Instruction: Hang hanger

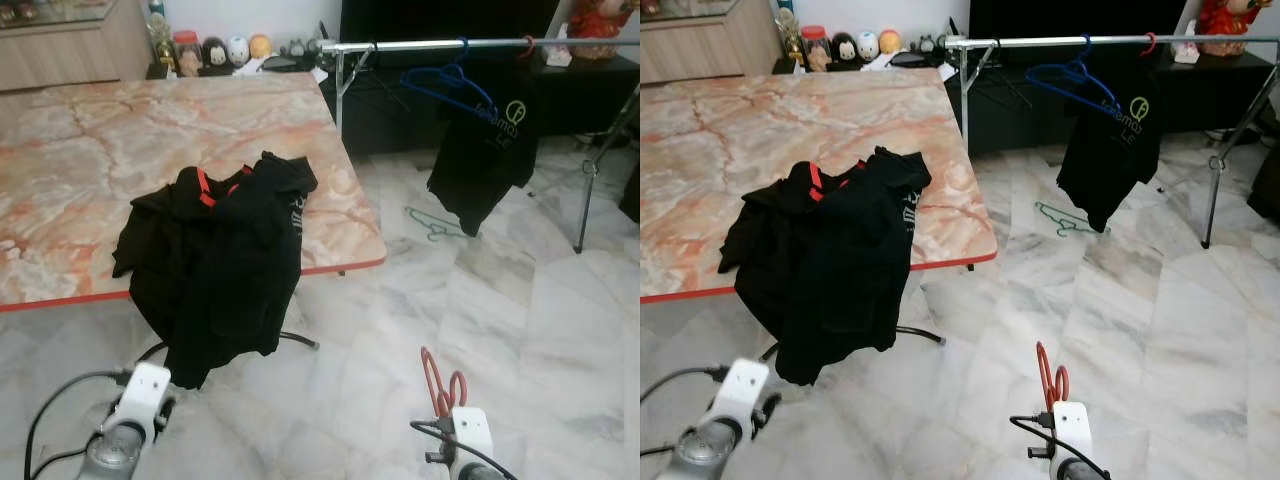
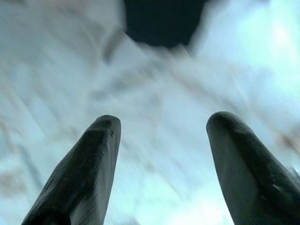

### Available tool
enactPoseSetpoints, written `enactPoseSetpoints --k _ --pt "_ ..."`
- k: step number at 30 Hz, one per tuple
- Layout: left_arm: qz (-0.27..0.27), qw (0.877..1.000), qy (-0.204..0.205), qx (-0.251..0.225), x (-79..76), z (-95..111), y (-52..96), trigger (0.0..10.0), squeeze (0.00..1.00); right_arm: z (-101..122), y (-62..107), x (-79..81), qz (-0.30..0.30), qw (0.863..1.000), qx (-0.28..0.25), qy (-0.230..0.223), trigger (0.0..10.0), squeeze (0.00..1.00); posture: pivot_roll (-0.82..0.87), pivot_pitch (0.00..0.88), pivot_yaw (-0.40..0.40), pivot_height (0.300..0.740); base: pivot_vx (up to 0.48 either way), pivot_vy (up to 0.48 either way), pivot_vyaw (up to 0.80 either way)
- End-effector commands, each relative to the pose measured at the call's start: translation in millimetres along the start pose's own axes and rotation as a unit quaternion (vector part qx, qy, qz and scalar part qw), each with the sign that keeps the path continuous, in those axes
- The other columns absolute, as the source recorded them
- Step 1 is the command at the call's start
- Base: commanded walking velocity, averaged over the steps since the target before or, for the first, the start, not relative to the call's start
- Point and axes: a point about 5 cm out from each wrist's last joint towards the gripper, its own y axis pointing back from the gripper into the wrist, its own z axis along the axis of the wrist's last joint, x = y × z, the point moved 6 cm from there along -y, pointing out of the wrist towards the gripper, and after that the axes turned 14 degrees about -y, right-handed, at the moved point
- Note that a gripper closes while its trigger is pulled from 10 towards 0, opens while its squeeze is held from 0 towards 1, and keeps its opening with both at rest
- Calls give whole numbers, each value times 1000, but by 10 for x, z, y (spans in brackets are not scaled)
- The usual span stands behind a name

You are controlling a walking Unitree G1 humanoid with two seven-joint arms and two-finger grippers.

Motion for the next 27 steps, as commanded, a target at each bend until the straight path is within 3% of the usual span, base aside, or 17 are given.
enactPoseSetpoints --k 1,8,13,27 --pt "-26 999 -6 32 -184 -159 -2 10000 0 -13 4 -25 -6 1000 0 -10 10000 0 39 0 -39 740 0 0 0" --pt "-44 994 45 93 -453 -378 8 10000 0 -48 3 19 -1 1000 4 -7 10000 0 13 0 -23 740 0 0 0" --pt "-58 995 38 78 -514 -235 -38 10000 0 -63 5 17 -2 1000 5 -6 10000 0 5 0 -23 740 0 0 0" --pt "-73 992 57 81 -645 -236 -29 10000 0 -40 7 -2 3 1000 4 15 10000 0 -6 0 -35 740 0 0 0"
